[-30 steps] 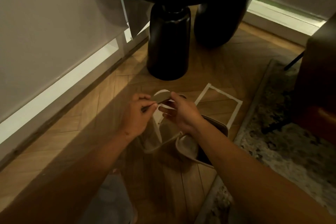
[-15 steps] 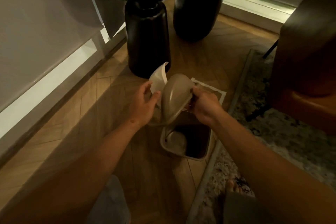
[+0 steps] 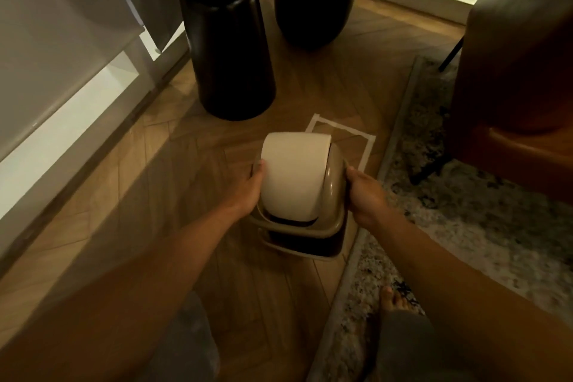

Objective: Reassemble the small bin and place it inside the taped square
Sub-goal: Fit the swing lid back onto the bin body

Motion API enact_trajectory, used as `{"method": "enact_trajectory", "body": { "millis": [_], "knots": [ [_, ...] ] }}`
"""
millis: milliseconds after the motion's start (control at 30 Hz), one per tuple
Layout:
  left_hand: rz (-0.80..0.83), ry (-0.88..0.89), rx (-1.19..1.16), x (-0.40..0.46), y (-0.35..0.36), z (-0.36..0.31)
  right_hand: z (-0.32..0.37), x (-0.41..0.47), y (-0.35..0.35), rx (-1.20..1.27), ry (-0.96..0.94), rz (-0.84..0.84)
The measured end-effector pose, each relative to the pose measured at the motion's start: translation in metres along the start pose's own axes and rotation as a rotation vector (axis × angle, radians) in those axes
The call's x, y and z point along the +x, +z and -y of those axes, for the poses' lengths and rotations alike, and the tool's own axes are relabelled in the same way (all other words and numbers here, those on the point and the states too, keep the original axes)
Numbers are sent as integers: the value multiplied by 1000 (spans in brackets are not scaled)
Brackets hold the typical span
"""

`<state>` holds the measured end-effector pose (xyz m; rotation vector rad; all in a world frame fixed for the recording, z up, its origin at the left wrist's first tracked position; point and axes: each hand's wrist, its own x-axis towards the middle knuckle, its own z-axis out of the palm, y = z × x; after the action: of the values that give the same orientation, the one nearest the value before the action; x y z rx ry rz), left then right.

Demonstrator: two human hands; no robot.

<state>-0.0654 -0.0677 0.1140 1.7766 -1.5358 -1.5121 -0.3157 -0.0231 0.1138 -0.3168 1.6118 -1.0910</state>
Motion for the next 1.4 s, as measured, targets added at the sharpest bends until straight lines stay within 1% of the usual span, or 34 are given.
{"method": "enact_trajectory", "body": {
  "millis": [67,133,200,267,367,533,667,933,1000,1100,1133,1167,1267,1333,1400],
  "knots": [
    [-22,8,30,4,9,4,-11,7,-7,-177,-75,-94],
    [-13,8,42,8,18,10,-20,12,-14,-251,-132,-143],
    [16,8,26,11,25,18,-28,14,-20,-294,-144,-163],
    [54,26,-2,13,32,26,-38,18,-26,-328,-129,-163],
    [51,60,-30,11,39,32,-51,23,-30,-352,-87,-179],
    [80,107,-40,8,42,40,-64,26,-31,-358,-157,-225],
    [108,136,-29,3,39,44,-76,25,-36,-300,-146,-189],
    [181,64,-60,4,36,54,-77,26,-36,-530,-206,-228],
    [188,49,-82,7,34,55,-72,27,-35,-560,-185,-235],
    [205,52,-98,8,30,54,-60,29,-38,-471,-46,-163],
    [199,46,-115,9,29,54,-54,29,-39,-465,-35,-153],
    [188,36,-130,9,29,54,-48,29,-40,-495,-64,-154],
    [162,20,-120,8,30,53,-24,20,-34,-656,-282,-187],
    [156,15,-129,6,29,54,-6,9,-20,-730,-438,-131],
    [136,-15,-133,8,28,60,10,1,1,-861,-594,-2]
  ]
}}
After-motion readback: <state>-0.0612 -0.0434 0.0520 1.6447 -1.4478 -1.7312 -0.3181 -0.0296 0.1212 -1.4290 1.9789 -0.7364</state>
